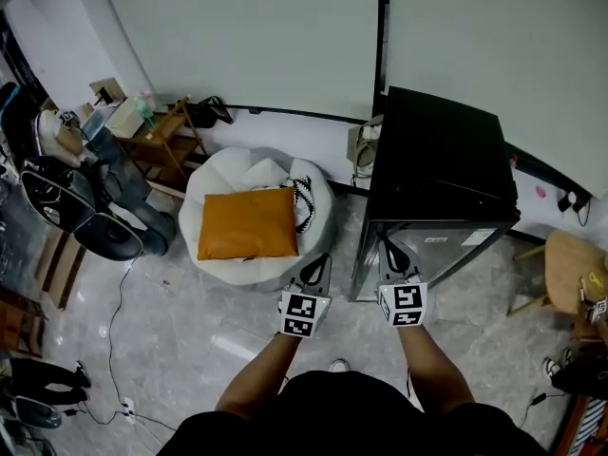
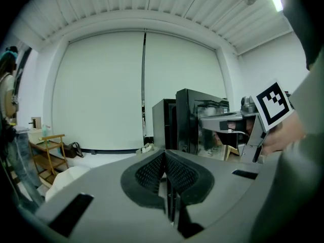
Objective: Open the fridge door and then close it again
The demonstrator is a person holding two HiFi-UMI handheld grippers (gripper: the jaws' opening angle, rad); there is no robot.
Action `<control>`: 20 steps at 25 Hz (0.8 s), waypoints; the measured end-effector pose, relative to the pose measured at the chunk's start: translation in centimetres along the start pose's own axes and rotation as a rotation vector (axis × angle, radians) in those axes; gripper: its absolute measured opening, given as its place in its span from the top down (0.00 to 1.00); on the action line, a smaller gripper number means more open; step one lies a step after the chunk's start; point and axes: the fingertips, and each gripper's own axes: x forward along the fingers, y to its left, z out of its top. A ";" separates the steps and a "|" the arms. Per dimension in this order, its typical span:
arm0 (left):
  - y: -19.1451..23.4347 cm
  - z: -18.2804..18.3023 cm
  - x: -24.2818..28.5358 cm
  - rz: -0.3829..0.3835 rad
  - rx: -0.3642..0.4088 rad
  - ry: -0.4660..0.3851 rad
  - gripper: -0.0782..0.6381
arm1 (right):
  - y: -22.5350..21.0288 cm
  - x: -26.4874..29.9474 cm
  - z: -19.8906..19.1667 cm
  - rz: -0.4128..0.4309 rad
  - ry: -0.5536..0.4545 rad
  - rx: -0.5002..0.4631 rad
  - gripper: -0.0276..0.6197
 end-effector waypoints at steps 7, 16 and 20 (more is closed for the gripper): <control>-0.1 -0.5 0.4 -0.005 -0.010 0.008 0.86 | -0.4 1.2 -0.1 -0.009 0.004 0.012 0.93; 0.3 -0.5 0.8 -0.005 -0.011 0.009 0.86 | -1.3 2.9 -0.1 -0.028 0.017 0.026 0.93; 0.8 -0.8 0.5 0.012 -0.016 0.012 0.86 | -1.7 3.6 0.0 -0.028 0.034 0.050 0.93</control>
